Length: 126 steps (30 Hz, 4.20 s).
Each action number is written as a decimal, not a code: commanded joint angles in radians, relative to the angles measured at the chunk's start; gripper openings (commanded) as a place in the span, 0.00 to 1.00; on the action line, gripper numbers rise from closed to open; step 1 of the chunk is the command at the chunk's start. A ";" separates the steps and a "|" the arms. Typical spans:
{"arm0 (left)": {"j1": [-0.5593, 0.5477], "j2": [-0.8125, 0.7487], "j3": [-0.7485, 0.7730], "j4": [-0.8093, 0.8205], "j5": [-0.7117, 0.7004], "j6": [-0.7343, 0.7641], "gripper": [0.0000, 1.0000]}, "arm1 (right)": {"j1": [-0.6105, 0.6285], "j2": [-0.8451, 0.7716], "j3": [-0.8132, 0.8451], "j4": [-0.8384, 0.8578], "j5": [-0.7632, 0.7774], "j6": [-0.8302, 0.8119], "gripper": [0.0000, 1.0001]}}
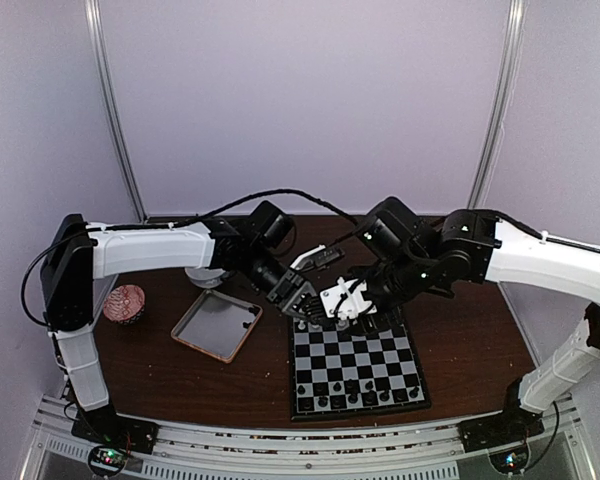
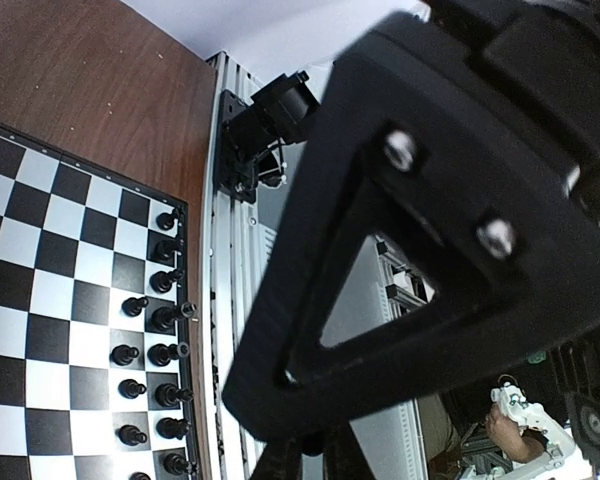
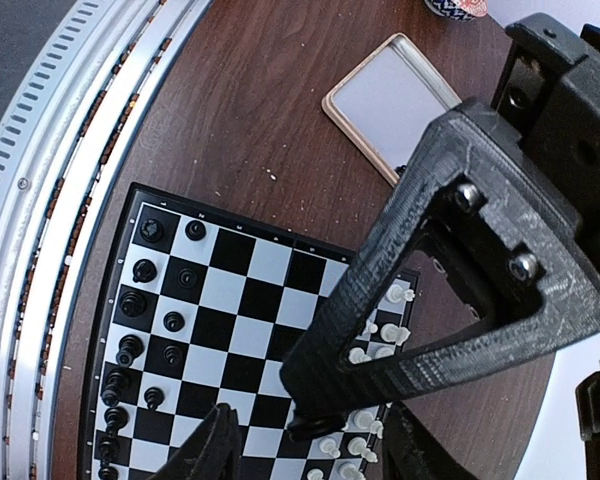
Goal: Set up the chess pieces on the board
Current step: Pass from the left arm to the right, then pass from the right arm to the left
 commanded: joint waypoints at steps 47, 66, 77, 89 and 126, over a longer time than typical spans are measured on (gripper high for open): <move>-0.012 -0.406 -0.538 0.692 -0.982 -0.019 0.36 | -0.399 0.085 -0.179 0.027 -0.605 0.352 0.08; -0.356 -0.225 -0.306 0.427 -1.227 0.664 0.30 | -0.462 0.310 -0.095 -0.172 -0.967 0.313 0.09; -0.373 -0.178 -0.262 0.409 -1.246 0.697 0.29 | -0.470 0.316 -0.092 -0.187 -0.977 0.299 0.09; -0.378 -0.159 -0.237 0.410 -1.266 0.696 0.22 | -0.472 0.311 -0.086 -0.197 -0.970 0.290 0.09; -0.383 0.125 0.180 0.071 -1.050 0.739 0.00 | -1.056 0.069 -0.116 -0.552 -0.900 -0.063 0.30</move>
